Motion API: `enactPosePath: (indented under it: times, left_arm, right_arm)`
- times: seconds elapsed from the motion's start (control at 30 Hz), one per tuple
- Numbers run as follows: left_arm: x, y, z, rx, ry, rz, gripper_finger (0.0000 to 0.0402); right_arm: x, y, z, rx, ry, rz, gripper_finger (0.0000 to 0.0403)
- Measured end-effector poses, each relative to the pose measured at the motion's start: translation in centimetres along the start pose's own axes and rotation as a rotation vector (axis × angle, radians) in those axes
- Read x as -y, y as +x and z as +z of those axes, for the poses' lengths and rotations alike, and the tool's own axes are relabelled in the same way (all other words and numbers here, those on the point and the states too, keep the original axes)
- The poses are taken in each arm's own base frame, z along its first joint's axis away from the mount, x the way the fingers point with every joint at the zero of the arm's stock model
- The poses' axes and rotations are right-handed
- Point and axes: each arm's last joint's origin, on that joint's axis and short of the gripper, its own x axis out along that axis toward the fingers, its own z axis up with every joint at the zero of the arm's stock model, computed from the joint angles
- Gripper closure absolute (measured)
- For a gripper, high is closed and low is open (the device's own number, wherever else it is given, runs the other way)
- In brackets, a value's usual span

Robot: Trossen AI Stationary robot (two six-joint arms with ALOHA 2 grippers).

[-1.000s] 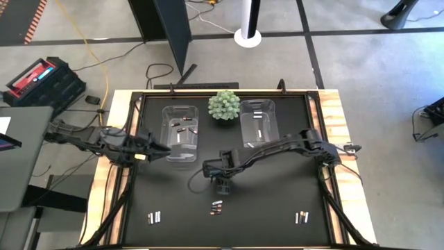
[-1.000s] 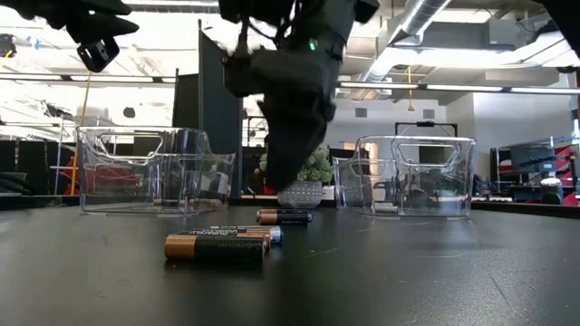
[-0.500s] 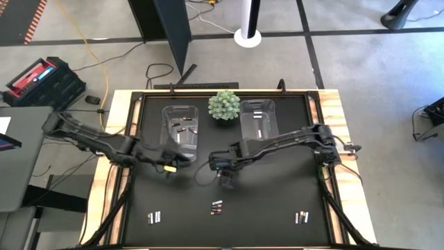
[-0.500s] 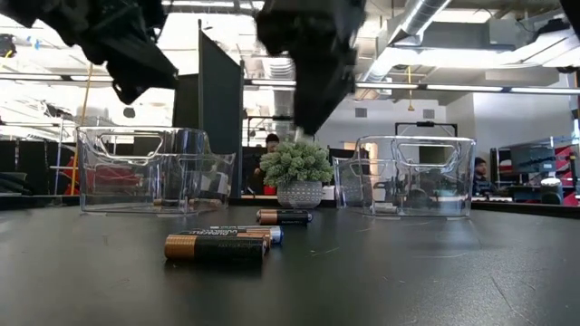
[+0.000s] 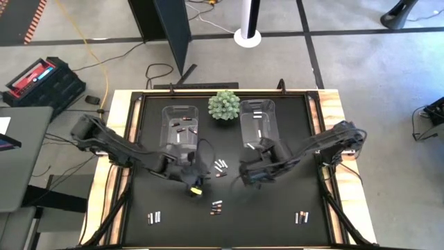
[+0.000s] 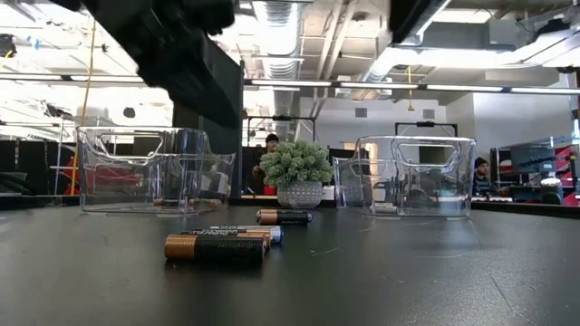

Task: Sort batteries
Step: Put the black-brown battery into the left transparent bin

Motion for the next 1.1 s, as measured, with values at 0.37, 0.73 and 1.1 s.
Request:
enactPosePath:
  times: [0.37, 0.73, 1.1]
  left_arm:
    - [1.4, 4.5, 0.9, -0.052, 0.014, 0.030, 0.0303]
    - [0.6, 4.9, 1.7, -0.038, -0.009, 0.054, 0.0225]
    - [0.7, 6.0, 1.1, -0.039, -0.073, 0.083, 0.0222]
  right_arm:
    - [-1.8, -3.0, -4.7, 0.015, -0.014, -0.099, 0.0235]
    - [-3.7, -2.1, -8.3, 0.010, 0.028, -0.110, 0.0235]
    - [-3.0, -0.5, -11.6, 0.137, 0.103, 0.006, 0.0235]
